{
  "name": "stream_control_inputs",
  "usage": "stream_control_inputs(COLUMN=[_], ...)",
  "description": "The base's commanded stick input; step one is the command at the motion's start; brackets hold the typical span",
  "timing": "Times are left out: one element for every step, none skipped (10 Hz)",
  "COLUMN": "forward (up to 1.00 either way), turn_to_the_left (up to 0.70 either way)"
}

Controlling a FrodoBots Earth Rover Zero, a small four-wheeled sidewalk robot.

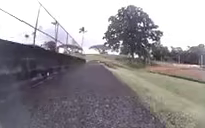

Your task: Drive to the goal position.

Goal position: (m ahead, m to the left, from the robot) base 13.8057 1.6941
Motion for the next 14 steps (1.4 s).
stream_control_inputs(forward=[0.85,0.85,0.85,0.85,0.85,0.85,0.85,0.85,0.85,0.85,0.85,0.85,0.85,0.85], turn_to_the_left=[0.0,0.0,0.0,0.0,0.0,0.0,0.13,0.18,0.02,0.0,0.0,0.0,0.0,0.0])
